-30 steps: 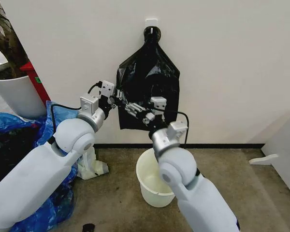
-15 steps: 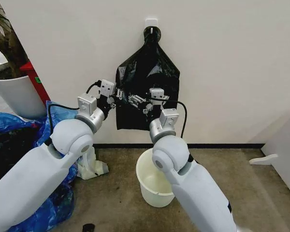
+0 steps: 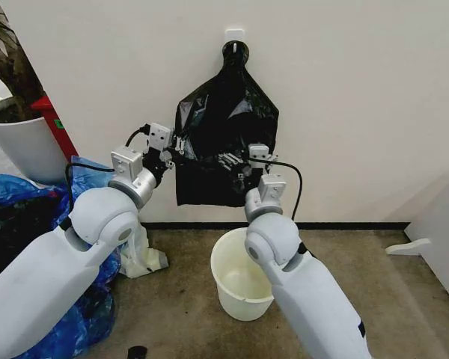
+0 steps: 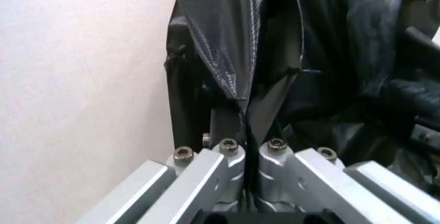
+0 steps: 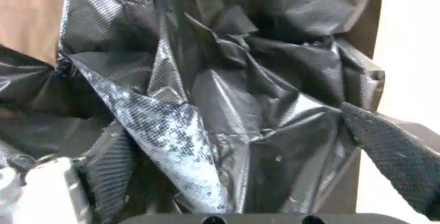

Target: Place the garbage bag over the trash bin.

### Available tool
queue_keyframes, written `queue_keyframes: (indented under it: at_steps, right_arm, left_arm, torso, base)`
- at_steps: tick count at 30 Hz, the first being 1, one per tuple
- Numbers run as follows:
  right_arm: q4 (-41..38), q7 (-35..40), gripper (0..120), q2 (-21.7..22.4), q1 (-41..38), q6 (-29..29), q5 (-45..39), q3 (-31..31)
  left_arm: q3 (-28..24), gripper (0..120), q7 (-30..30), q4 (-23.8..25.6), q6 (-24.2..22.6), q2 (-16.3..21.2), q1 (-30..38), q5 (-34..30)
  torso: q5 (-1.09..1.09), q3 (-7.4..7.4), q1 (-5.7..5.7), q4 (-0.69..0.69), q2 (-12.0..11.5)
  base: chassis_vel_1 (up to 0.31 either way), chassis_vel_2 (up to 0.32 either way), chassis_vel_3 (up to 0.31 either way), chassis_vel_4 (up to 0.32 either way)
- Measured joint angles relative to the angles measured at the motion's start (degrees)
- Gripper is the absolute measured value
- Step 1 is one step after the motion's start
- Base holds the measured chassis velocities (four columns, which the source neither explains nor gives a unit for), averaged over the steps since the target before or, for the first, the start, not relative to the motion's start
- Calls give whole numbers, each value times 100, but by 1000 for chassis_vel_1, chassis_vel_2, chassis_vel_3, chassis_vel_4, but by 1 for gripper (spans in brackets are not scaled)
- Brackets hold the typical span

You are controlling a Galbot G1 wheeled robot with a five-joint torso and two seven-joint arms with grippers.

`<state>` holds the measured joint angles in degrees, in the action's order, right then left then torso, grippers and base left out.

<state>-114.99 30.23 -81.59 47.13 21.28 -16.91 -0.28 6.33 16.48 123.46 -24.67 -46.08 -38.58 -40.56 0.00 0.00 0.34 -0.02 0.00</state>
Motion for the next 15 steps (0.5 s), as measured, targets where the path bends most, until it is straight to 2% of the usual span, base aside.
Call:
queue_keyframes:
  at_steps: [3, 5, 8, 12, 15]
  right_arm:
    - [-21, -8, 90, 0, 21, -18, -5, 36]
    - [-41, -21, 81, -1, 36, -71, -26, 73]
    - [-75, -26, 74, 2, 57, -96, -40, 86]
    - [-126, -68, 55, 31, 143, -165, -57, 95]
    - [-126, -81, 48, 49, 160, -185, -71, 108]
  left_arm:
    - [4, 0, 0, -5, 11, 0, -9, 11]
    - [12, 0, 0, -11, 19, 2, -27, 25]
    - [13, 0, 0, -18, 22, 4, -45, 37]
    - [13, 0, 0, -19, 29, 0, -123, 95]
    - [13, 0, 1, -10, 29, 0, -145, 102]
  torso:
    - [0, 0, 0, 0, 0]
    - [0, 0, 0, 1, 0]
    - [0, 0, 0, 1, 0]
    - [0, 0, 0, 1, 0]
    - [0, 0, 0, 1, 0]
  base:
    - [0, 0, 0, 0]
    - [0, 0, 0, 0]
    - [0, 0, 0, 0]
    - [0, 0, 0, 0]
    - [0, 0, 0, 0]
